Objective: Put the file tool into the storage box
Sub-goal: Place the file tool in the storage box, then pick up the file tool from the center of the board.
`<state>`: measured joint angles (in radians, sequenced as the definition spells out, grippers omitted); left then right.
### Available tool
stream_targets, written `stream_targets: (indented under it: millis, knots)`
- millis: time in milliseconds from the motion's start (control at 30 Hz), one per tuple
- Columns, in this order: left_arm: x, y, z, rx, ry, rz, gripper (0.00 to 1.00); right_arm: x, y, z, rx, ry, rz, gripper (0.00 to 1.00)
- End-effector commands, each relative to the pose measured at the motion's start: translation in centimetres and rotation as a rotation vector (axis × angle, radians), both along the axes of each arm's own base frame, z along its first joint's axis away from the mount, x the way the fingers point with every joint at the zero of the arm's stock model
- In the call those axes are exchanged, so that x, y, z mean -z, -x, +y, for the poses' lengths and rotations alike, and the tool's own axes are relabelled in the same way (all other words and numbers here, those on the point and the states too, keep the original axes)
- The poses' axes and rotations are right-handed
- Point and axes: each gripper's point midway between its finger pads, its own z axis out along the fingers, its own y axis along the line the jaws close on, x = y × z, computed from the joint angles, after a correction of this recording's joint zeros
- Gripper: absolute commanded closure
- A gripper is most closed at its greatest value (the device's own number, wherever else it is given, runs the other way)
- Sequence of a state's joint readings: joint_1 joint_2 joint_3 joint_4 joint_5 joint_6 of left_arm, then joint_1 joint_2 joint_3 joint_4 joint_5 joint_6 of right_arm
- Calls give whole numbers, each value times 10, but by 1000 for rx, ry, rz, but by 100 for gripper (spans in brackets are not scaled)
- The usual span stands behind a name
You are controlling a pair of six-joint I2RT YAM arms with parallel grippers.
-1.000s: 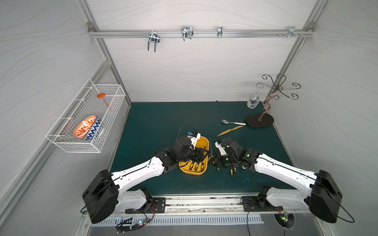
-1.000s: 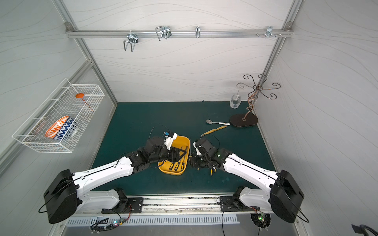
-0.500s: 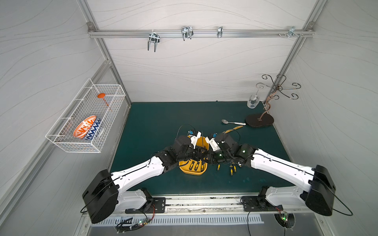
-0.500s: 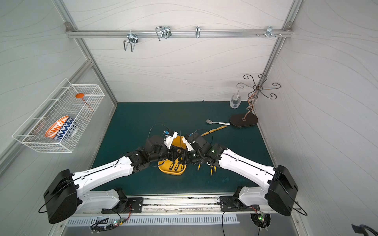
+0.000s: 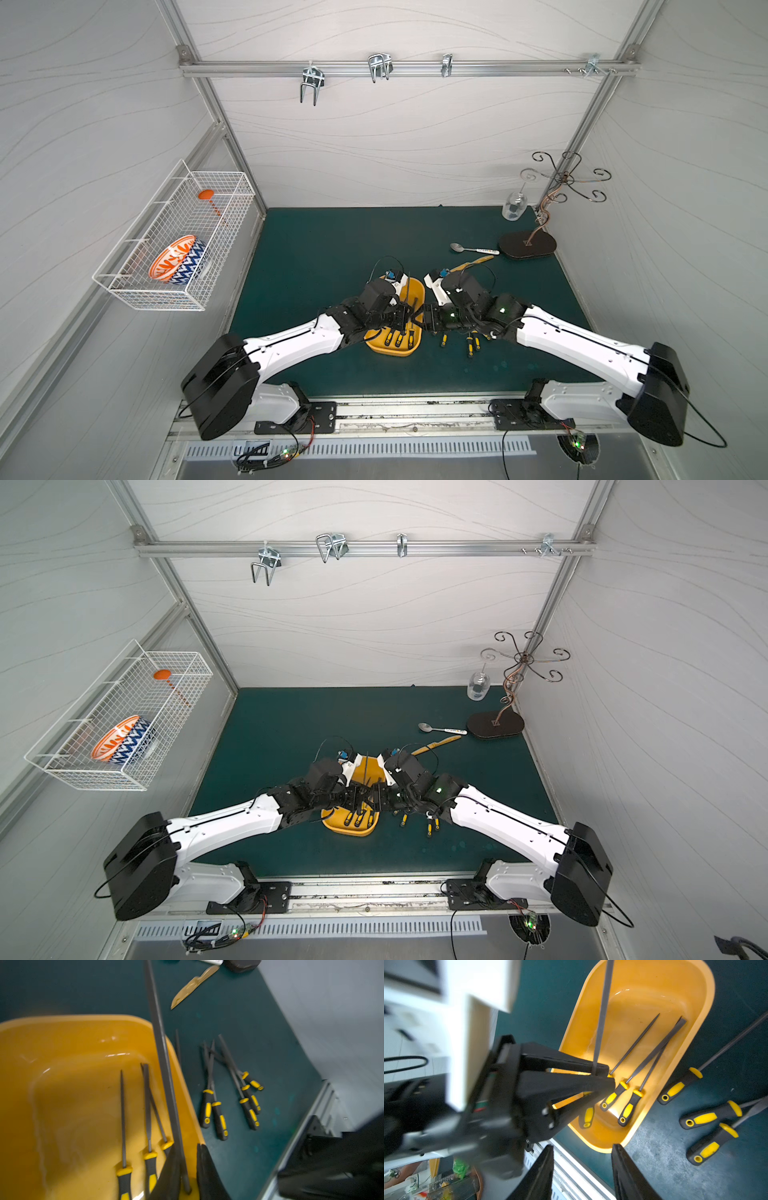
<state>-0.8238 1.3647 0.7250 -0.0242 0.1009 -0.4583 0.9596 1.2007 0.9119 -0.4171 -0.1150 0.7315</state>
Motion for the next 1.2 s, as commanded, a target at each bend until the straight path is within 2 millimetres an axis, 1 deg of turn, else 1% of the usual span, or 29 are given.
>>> stream_targets:
  millis: [0,33,133,167,267,333,467,567,700,800,967,1167]
  knots:
    - [3,-15,-4,-11,-76,-34,100,6,-2,-15,44,29,-10,51]
    - [9,-16,-3,-18,-103,-24,96,8,-2,-18,50,35,-7,51]
    - [20,-16,-2,-20,-167,-11,75,15,-1,-29,77,56,3,51]
    - [21,-16,-2,-22,-174,-12,70,17,-1,-33,88,67,4,50]
    - [17,-16,-2,-29,-161,-24,57,29,0,-49,135,123,15,50]
    - [12,-16,-2,-30,-147,-32,53,41,-1,-62,176,179,32,50]
    - [3,-14,0,-42,-134,-42,51,65,-3,-89,274,276,87,50]
    - [-2,-12,3,-47,-119,-47,51,80,-3,-99,305,323,125,50]
    - [-11,-10,6,-61,-95,-59,51,96,-5,-97,300,356,141,50]
    - [-15,-10,10,-73,-91,-75,51,105,-8,-87,280,345,157,50]
    - [-13,-9,13,-74,-105,-75,50,118,-9,-80,249,381,184,51]
    - [-17,-10,16,-88,-102,-87,50,137,-3,-80,218,434,221,52]
